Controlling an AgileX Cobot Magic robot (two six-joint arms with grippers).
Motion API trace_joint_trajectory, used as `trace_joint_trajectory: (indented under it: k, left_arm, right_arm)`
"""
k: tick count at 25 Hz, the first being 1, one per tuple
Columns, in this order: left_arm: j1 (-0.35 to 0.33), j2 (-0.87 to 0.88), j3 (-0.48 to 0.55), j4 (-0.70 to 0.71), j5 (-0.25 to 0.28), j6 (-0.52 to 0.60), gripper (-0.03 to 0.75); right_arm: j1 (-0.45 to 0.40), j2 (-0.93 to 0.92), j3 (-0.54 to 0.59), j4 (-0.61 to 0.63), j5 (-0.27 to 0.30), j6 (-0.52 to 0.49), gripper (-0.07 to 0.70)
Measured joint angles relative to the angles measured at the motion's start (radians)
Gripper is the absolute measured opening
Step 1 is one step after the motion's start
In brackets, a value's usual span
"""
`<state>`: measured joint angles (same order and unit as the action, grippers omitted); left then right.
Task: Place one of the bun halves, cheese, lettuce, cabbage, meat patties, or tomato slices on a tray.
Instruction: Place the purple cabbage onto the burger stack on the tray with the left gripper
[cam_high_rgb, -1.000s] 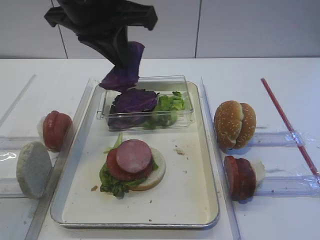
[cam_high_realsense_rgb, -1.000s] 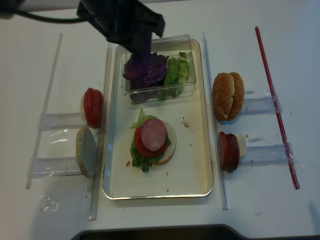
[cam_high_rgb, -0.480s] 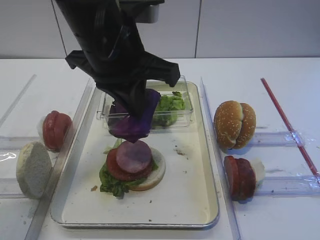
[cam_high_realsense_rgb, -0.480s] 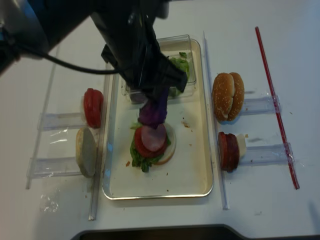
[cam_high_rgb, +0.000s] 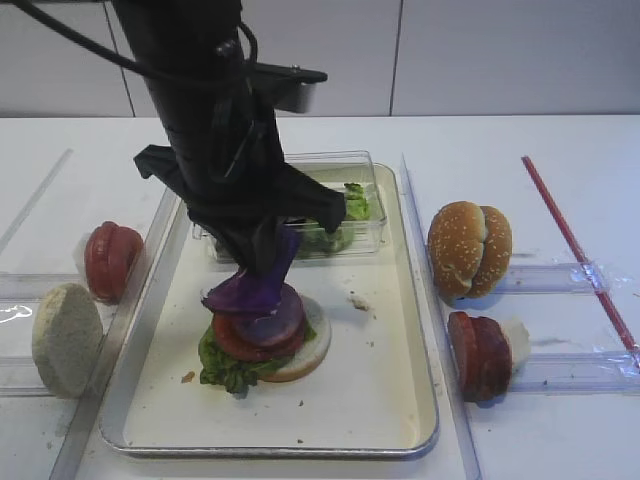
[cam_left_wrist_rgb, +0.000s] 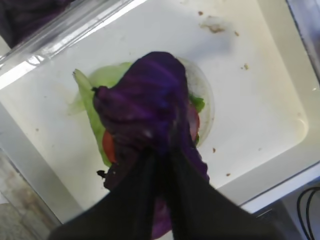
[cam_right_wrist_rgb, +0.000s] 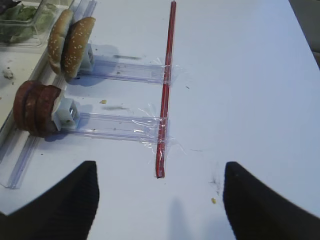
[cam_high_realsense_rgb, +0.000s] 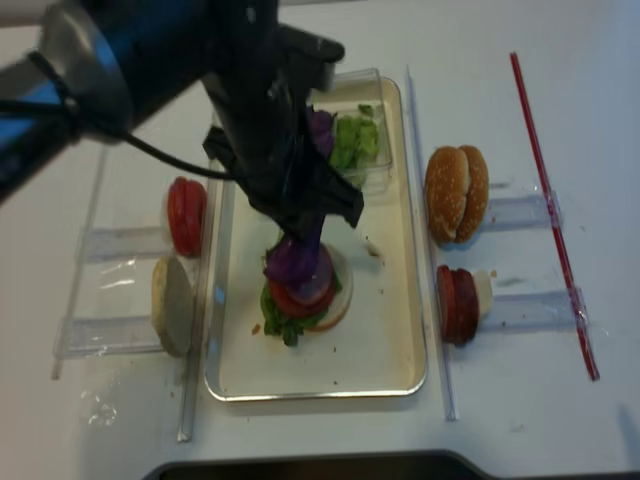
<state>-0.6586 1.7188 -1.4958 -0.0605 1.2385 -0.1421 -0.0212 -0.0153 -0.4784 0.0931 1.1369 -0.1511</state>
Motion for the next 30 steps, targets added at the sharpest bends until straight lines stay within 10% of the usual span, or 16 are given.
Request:
trace_joint_trajectory:
  k: [30]
  left_arm:
    - [0.000, 0.064, 0.002, -0.039, -0.008, 0.011, 0.046]
  right_arm:
    - [0.000, 0.000, 0.000, 0.000, 0.000, 0.000, 0.530]
